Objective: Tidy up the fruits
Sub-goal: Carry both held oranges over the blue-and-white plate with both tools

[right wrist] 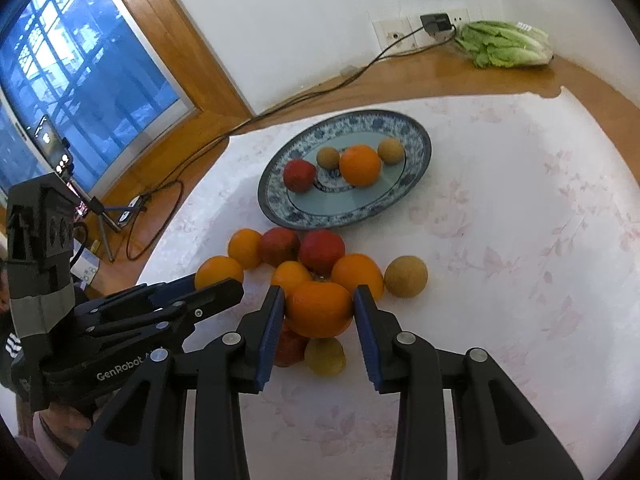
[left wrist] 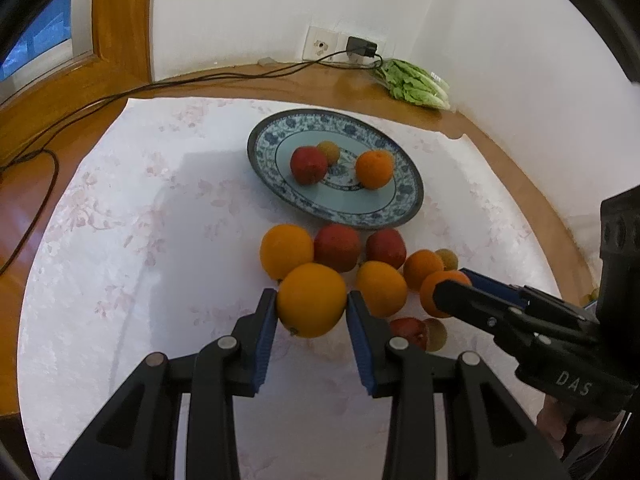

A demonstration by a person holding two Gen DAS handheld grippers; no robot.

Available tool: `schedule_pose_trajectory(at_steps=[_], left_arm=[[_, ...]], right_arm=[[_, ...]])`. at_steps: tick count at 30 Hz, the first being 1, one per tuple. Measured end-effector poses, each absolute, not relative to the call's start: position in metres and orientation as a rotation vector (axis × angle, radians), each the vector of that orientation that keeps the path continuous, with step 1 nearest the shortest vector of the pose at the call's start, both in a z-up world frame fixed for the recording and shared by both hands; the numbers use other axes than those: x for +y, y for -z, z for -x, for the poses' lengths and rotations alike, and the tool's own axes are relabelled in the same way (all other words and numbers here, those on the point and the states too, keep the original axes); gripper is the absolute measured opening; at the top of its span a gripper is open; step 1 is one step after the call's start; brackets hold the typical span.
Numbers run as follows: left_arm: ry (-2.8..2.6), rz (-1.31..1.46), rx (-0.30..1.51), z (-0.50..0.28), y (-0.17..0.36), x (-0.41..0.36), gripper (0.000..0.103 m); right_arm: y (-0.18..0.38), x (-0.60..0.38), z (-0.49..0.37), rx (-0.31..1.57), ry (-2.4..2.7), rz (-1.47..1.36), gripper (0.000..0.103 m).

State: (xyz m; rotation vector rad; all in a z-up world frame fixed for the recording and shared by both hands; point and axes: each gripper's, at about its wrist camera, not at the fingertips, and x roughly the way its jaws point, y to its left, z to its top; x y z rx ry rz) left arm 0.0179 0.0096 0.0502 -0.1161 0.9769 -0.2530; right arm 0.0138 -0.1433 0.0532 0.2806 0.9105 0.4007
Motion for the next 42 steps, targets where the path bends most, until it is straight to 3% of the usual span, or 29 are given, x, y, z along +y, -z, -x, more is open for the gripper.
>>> schedule_pose_trajectory(at_steps=[23,42], left_arm=[[0.263,0.087,0.913,-0.053,-0.071,-0.008,0.037],[0.246,0.092,0.955,-0.096,-0.048,-0.02,0.037]], right_arm=[[-0.076,-0.16,-0.033,0.82,-0.36,-0.223,0.037],[-0.063,-0.158,-0.079,0.802,-0.328,-0.17,0.037]])
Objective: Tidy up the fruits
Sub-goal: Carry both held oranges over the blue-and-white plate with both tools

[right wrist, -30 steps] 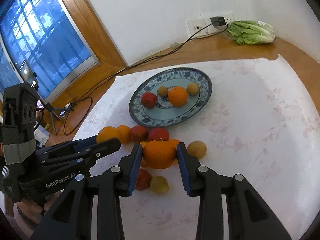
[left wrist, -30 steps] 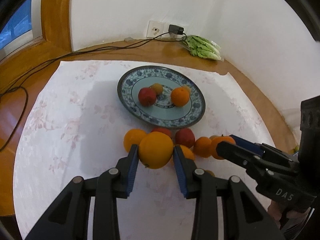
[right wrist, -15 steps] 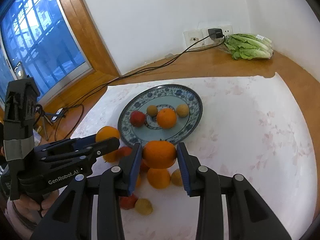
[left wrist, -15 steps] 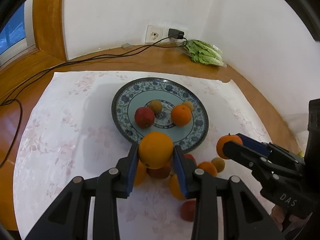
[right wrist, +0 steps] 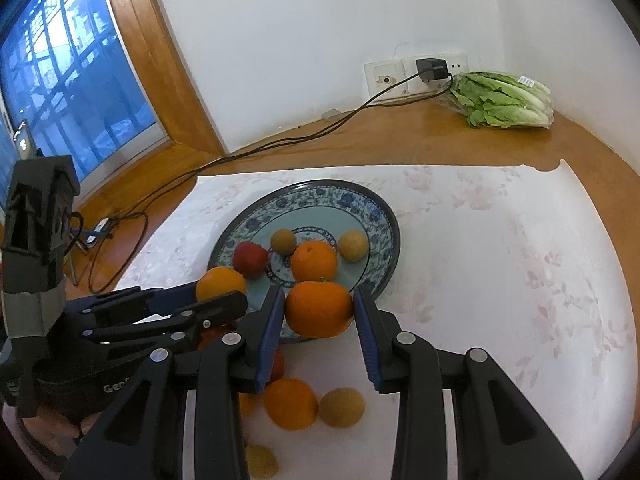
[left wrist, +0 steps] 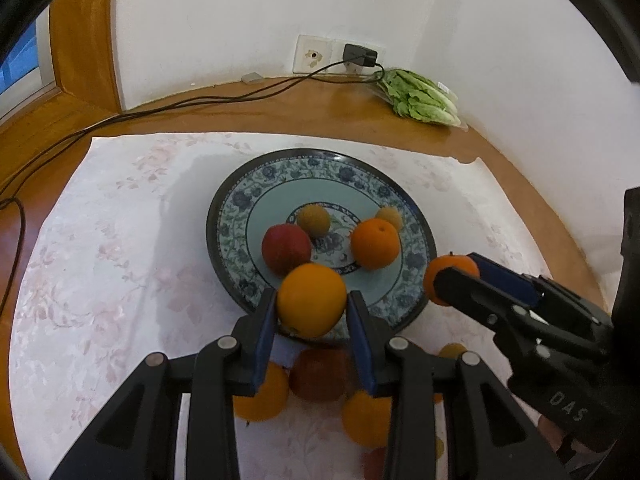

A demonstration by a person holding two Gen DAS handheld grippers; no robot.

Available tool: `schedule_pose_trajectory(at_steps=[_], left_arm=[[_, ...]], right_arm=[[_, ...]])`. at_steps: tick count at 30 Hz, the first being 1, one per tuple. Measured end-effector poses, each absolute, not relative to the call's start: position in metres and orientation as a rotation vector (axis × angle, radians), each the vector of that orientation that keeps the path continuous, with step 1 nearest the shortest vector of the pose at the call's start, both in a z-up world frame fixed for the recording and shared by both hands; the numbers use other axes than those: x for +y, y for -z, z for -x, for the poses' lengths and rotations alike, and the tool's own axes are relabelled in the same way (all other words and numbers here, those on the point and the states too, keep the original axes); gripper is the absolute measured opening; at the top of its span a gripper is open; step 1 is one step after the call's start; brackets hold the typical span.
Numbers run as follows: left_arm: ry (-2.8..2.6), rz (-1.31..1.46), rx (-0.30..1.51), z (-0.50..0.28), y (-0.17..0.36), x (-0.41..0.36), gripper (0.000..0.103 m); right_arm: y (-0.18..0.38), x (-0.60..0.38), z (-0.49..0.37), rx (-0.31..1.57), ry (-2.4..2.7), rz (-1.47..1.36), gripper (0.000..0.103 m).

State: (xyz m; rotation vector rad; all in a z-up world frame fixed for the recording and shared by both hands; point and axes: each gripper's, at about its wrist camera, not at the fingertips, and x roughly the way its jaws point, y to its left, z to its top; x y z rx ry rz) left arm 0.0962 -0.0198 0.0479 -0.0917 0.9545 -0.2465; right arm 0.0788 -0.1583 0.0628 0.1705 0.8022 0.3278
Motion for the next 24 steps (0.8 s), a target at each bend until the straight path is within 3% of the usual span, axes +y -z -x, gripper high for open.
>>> schedule_pose_trajectory(at_steps=[24], left_arm=[[0.207,0.088,0.952,-0.129,-0.034,-0.02,0.036]], right_arm=[[-0.046,-0.157,-0.113,0.781,-0.285,-0.148,0.037]])
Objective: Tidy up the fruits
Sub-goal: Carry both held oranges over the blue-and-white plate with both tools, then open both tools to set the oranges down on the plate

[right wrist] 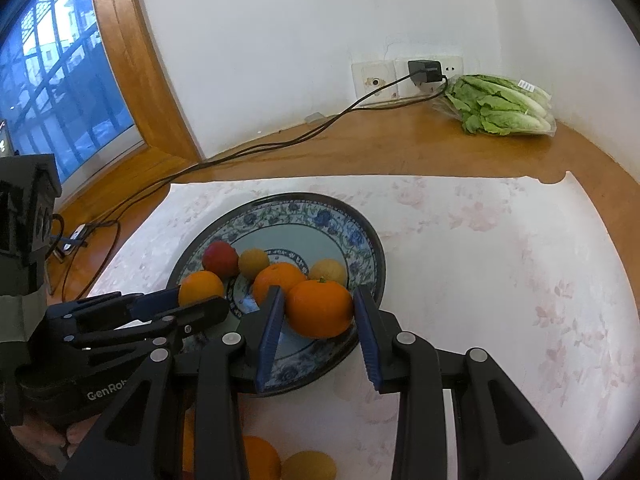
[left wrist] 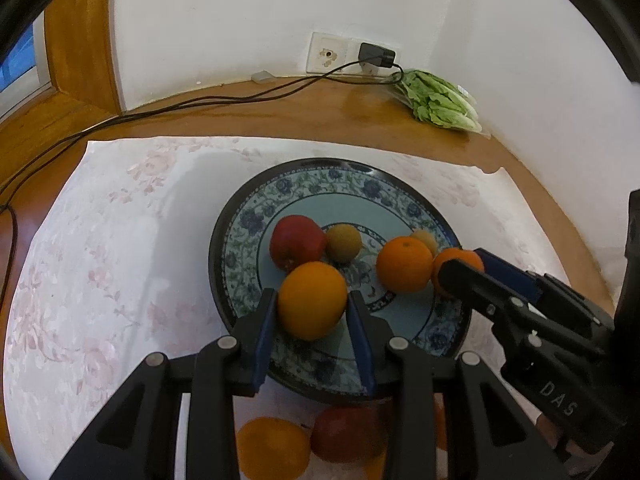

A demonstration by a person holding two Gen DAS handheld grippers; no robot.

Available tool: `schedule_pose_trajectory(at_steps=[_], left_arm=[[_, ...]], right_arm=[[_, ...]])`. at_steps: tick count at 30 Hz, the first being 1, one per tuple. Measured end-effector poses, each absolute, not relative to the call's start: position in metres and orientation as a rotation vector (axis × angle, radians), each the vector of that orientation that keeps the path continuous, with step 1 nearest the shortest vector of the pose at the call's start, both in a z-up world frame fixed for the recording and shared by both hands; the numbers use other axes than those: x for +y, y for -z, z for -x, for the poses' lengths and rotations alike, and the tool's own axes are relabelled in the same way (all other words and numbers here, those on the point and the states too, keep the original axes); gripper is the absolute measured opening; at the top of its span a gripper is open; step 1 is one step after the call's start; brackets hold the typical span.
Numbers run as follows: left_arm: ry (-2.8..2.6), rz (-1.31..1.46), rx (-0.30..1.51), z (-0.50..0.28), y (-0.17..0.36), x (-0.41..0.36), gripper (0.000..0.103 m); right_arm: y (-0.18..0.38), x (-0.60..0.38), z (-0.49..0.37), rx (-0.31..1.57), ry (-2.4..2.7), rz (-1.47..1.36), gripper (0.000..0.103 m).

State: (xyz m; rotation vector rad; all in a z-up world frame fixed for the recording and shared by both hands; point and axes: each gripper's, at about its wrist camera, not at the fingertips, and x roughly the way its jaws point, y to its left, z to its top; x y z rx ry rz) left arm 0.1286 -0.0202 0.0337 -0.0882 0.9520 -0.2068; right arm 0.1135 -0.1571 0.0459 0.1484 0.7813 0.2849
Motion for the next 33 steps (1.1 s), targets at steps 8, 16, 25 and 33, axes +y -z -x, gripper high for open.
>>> schedule_pose_trajectory(at_steps=[8,16,25,33], left_arm=[[0.201,0.076,0.946,-0.133,-0.032,-0.023,0.036],[0.206,0.075,0.946,-0.133,-0.032,-0.023,0.036],[0.213,0.037,0.923,-0.124,-0.04,-0.026,0.052],[0.219,0.043,0.917,-0.111,-0.051,-0.023,0.056]], right_arm=[[-0.041,-0.161,-0.118,0.787,-0.284,-0.166,0.037],[-0.04,-0.163,-0.118,0.792,-0.295,-0.2,0.037],[-0.042,-0.16,-0.115,0.788,-0.304,-0.205,0.041],[-0.051,-0.165,-0.102,0.775,-0.305,-0.236,0.048]])
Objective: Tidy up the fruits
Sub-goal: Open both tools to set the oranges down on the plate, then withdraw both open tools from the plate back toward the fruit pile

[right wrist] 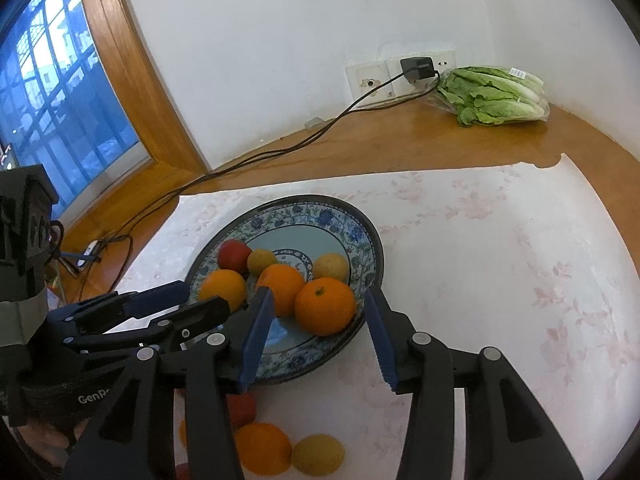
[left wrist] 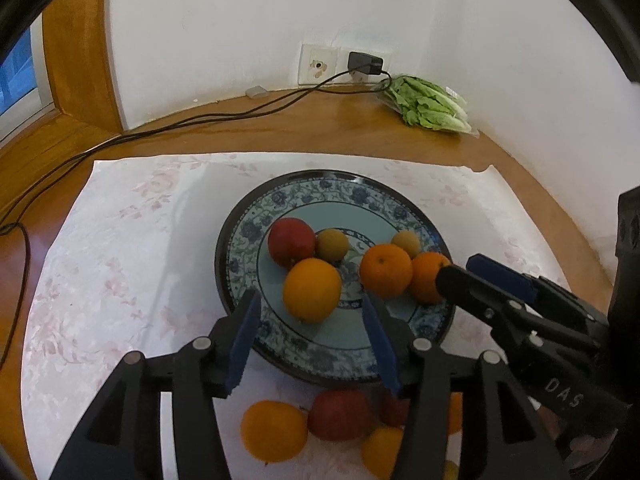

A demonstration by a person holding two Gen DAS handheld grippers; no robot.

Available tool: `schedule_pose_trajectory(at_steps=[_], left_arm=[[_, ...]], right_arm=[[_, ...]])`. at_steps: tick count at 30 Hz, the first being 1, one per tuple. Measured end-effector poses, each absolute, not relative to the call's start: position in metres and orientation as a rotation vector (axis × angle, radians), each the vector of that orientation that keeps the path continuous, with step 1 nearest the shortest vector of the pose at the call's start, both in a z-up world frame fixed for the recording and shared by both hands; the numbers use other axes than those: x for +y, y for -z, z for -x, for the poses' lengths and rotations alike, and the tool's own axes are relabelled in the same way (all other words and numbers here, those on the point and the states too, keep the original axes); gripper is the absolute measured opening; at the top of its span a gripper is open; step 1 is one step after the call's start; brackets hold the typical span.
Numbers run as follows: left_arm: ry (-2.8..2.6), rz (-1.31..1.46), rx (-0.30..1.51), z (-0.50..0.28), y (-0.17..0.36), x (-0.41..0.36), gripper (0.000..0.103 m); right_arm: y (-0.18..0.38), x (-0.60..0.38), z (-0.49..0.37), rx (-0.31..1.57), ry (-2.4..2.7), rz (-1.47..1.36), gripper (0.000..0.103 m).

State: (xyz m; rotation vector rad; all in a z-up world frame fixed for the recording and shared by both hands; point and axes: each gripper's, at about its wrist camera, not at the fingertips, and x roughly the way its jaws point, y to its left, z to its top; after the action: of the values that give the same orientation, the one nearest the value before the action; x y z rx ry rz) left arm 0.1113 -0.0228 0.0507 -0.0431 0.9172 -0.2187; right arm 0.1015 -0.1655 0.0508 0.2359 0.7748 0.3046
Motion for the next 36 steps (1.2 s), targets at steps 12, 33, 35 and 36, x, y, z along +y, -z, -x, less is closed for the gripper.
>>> schedule_pose_trajectory(at_steps=[12,33,35,36], left_arm=[[0.208,0.104,0.935,-0.09,-0.057,-0.005,0.058],[0.202,0.094,0.964,-0.055,-0.049,0.008,0.059],[0.202,0.092,0.97,-0.054,-0.047,0.009,0.059],[0.201,0.092,0.972,-0.053,-0.045,0.009,0.059]], right_arm=[[-0.063,-0.167,-0.07,0.767,-0.332,-0.239,0.048],[-0.053,-0.166,-0.038,0.818,-0.333,-0.217,0.048],[-0.053,-0.166,-0.035,0.818,-0.336,-0.212,0.048],[-0.053,-0.165,-0.034,0.819,-0.338,-0.208,0.048]])
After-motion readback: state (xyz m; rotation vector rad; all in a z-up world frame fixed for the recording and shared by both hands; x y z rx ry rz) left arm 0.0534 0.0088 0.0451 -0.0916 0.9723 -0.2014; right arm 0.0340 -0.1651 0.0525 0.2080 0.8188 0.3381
